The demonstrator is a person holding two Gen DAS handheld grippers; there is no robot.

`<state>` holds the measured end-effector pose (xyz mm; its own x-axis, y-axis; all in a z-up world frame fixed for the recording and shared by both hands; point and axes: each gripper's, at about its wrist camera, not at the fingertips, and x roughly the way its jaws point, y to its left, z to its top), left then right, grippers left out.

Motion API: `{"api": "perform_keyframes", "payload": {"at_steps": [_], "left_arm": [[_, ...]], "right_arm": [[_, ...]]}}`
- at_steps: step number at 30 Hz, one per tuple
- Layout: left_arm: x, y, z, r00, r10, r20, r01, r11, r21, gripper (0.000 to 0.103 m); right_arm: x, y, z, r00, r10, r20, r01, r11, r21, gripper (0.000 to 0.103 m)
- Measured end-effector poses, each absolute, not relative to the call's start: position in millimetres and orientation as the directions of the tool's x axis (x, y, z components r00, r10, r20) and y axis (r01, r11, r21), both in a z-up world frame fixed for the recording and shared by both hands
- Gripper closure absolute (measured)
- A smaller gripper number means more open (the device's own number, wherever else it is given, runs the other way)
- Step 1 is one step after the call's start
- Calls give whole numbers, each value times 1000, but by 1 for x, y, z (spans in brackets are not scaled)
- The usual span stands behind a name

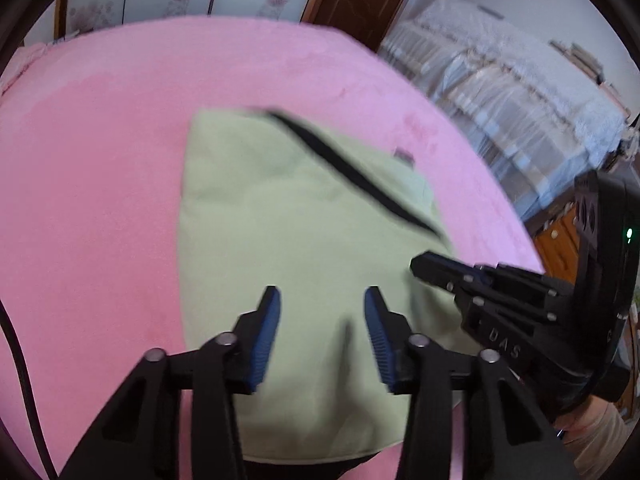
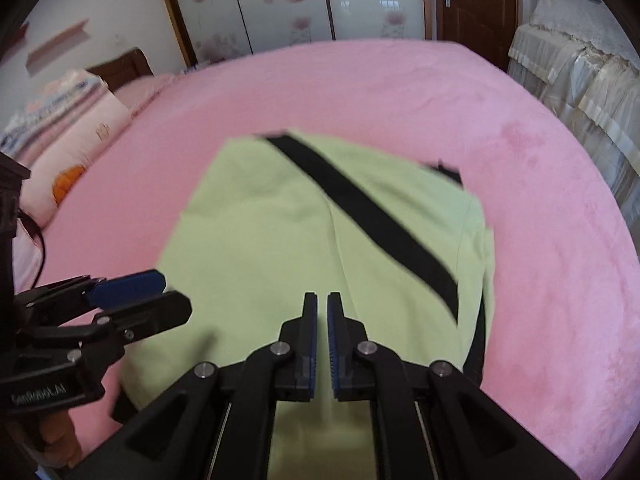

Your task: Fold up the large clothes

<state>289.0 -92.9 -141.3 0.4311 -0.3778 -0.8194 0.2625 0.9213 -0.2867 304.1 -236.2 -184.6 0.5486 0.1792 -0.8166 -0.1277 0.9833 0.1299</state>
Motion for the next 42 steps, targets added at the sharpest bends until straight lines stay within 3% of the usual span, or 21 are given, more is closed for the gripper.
{"api": "perform_keyframes", "payload": {"at_steps": [4,8,11,13,14,15,17,22,25,28,37,40,41,42], "left_arm": [[279,-89,-155,467,-371,-803,276,924,-266,67],[279,-85,-157,465,-383,-798,306,916,-261,71],[278,-90,-155,474,-365,-802,311,921,-235,71],[276,-88,-153,478,-359,-802,304,924,-232,70],[275,-88,-152,478,-359,-801,300,924,-235,65],[274,-89,-150,474,-365,-801,298,923,-244,60],[273,-92,-145,477,-360,-802,288,926,-244,37],[259,-86,-114,529,-309,-791,252,947,-201,20],[254,-82,-94,537,-282,-795,219,957,-192,9],[247,-75,-69,572,-277,-772,198,960,-198,9],[225,-68,14,625,-338,-704,288,938,-195,8],[221,-69,35,622,-356,-698,317,929,-192,8],[222,-69,39,608,-376,-699,327,921,-212,0],[226,-67,41,575,-413,-706,336,906,-256,0]], "right_arm": [[299,-276,-222,528,20,-849,-9,1000,18,103],[286,-315,-232,520,120,-846,13,989,148,103],[284,-307,-230,522,78,-849,7,995,96,103],[286,-299,-229,512,62,-857,2,997,74,97],[287,-299,-226,508,59,-859,5,997,72,96],[288,-299,-224,502,65,-862,9,997,81,90],[290,-302,-218,489,93,-867,16,993,115,79],[269,-294,-182,521,42,-853,29,997,66,38],[251,-287,-154,553,9,-833,23,999,26,37],[248,-287,-136,510,-43,-859,53,998,-18,36],[200,-293,-36,747,172,-642,-113,985,133,36],[206,-296,-26,707,193,-681,-141,981,131,36],[209,-302,-27,685,234,-690,-155,972,175,36],[212,-308,-28,675,266,-688,-157,963,218,36]]}}
